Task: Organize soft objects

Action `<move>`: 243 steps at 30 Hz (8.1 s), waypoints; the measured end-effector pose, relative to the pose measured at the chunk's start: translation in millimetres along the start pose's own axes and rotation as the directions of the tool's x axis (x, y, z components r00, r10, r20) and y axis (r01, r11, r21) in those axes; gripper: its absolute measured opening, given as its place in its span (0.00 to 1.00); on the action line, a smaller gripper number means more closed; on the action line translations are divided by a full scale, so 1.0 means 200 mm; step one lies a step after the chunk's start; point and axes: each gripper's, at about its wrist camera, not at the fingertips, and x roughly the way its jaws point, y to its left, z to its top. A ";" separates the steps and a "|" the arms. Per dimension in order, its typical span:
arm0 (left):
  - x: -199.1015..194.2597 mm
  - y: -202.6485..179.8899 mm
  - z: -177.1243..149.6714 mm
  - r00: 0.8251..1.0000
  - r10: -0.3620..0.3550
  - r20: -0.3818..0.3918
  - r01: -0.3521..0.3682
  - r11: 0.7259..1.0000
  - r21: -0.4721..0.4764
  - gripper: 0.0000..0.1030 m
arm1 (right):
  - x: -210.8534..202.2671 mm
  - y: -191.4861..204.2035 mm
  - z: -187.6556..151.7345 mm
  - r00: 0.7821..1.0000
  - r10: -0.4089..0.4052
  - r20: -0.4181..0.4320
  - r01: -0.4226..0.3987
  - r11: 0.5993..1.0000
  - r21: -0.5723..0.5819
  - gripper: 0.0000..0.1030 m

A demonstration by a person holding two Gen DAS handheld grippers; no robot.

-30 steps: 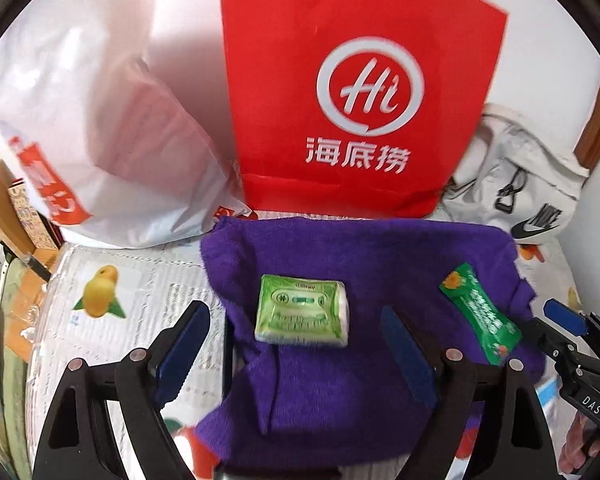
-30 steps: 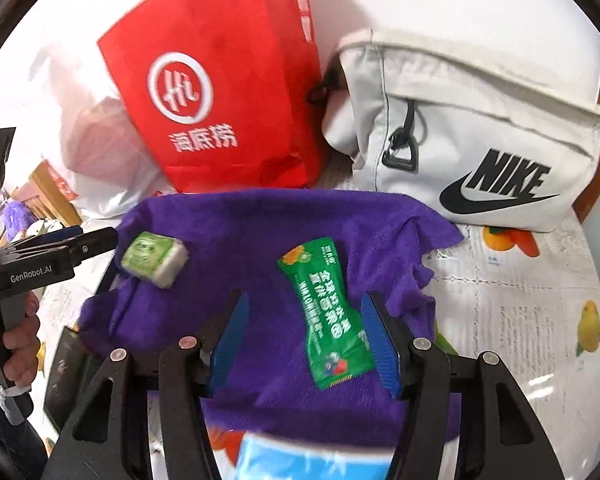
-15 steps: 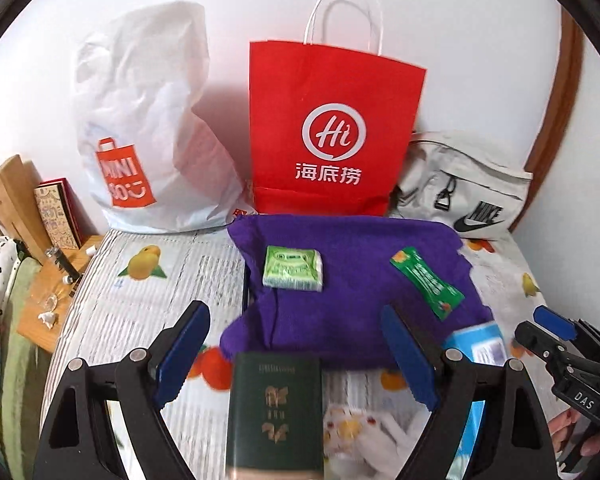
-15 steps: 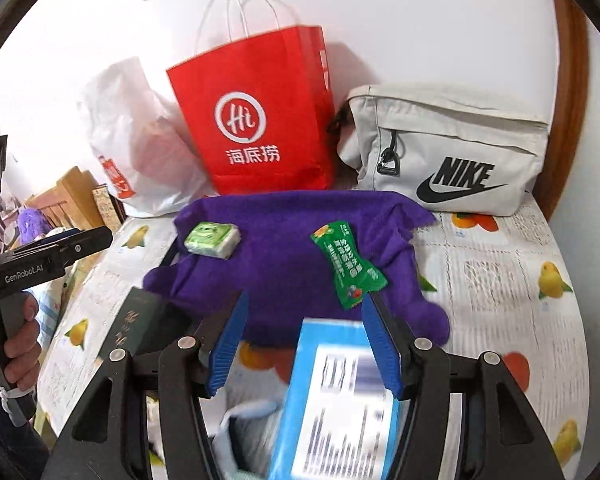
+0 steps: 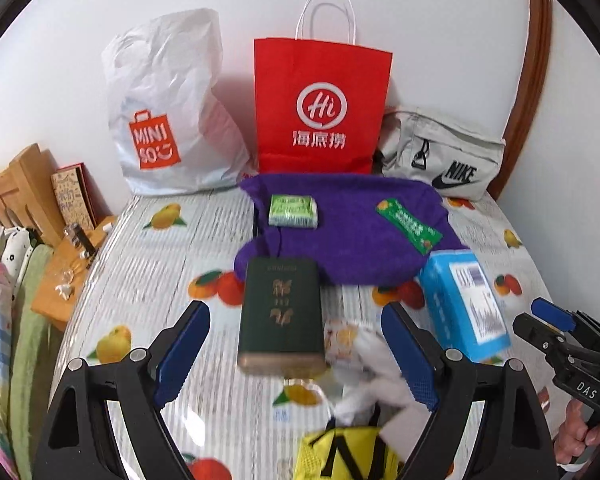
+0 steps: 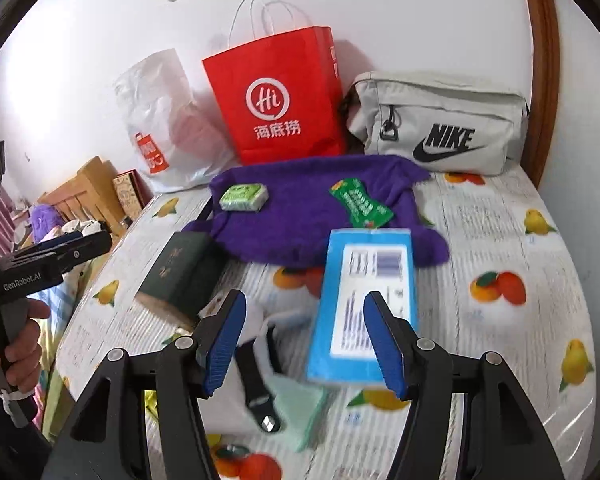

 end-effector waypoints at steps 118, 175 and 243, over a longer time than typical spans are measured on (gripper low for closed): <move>-0.03 0.16 -0.51 0.979 -0.187 -0.076 0.186 0.982 -0.021 0.22 | -0.15 -0.01 -0.50 0.998 -0.053 0.046 0.055 0.998 -0.042 0.43; 0.16 0.12 -0.14 0.992 -0.127 -0.008 0.127 0.992 0.020 0.20 | -0.17 -0.04 -0.28 0.998 0.029 0.052 -0.024 0.995 -0.101 0.42; 1.23 0.06 0.42 0.948 -0.120 -0.295 0.098 0.991 -0.087 0.28 | 1.04 -0.26 0.60 0.988 -0.078 -0.135 0.049 0.977 -0.206 0.52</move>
